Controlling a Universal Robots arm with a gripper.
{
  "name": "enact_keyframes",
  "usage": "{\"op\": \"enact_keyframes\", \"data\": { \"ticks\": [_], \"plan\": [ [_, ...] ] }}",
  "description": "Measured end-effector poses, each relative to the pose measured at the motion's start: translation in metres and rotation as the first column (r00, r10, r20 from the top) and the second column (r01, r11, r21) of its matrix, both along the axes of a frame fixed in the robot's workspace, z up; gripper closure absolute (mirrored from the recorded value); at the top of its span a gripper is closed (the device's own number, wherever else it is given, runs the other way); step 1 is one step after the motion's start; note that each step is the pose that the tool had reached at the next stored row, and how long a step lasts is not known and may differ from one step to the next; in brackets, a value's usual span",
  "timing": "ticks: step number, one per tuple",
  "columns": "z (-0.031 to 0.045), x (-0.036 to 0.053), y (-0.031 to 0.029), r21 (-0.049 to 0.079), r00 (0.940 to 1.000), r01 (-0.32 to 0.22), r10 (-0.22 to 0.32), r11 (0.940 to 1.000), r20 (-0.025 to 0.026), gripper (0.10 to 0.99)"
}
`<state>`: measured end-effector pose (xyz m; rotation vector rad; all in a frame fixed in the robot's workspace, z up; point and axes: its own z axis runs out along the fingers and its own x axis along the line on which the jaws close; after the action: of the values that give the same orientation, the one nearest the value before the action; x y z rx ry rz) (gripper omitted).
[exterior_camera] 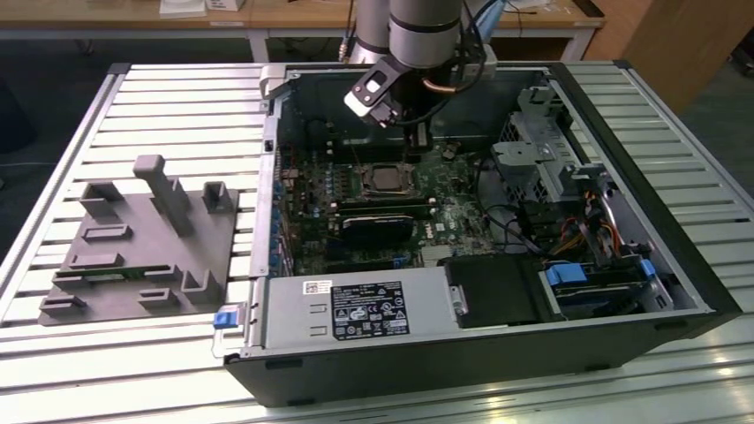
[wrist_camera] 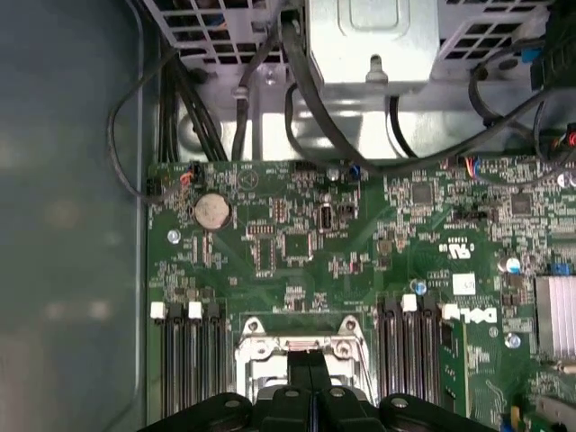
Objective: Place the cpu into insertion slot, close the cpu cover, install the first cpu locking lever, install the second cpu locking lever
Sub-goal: 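Close the cpu cover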
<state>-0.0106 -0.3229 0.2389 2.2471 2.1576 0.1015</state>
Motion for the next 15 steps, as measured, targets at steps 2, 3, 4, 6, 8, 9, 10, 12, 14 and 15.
{"op": "enact_keyframes", "data": {
  "ticks": [2, 3, 4, 6, 8, 9, 10, 12, 14, 15],
  "plan": [
    [-0.001, -0.0031, 0.0, 0.0, 1.0, 0.0, 0.0, 1.0, 0.0, 0.98],
    [-0.0018, -0.0046, 0.0, 0.0, 1.0, 0.0, 0.0, 1.0, 0.0, 0.98],
    [-0.0025, -0.0062, 0.0, 0.0, 1.0, 0.0, 0.0, 1.0, 0.0, 0.98],
    [-0.0042, -0.0098, -0.0001, 0.0, 1.0, 0.0, 0.0, 1.0, 0.0, 0.98],
    [-0.0059, -0.0138, -0.0003, 0.0, 1.0, 0.0, 0.0, 1.0, 0.0, 0.98],
    [-0.0066, -0.0157, -0.0004, 0.0, 1.0, 0.0, 0.0, 1.0, -0.0001, 0.98],
    [-0.0074, -0.0175, -0.0006, 0.0, 1.0, 0.0, 0.0, 1.0, -0.0001, 0.98],
    [-0.009, -0.0209, -0.0009, 0.0, 1.0, 0.0, 0.0, 1.0, -0.0001, 0.98],
    [-0.0107, -0.0241, -0.0012, 0.0, 1.0, 0.0, 0.0, 1.0, -0.0002, 0.98],
    [-0.0115, -0.0256, -0.0014, 0.0, 1.0, 0.0, 0.0, 1.0, -0.0003, 0.98]
  ]
}}
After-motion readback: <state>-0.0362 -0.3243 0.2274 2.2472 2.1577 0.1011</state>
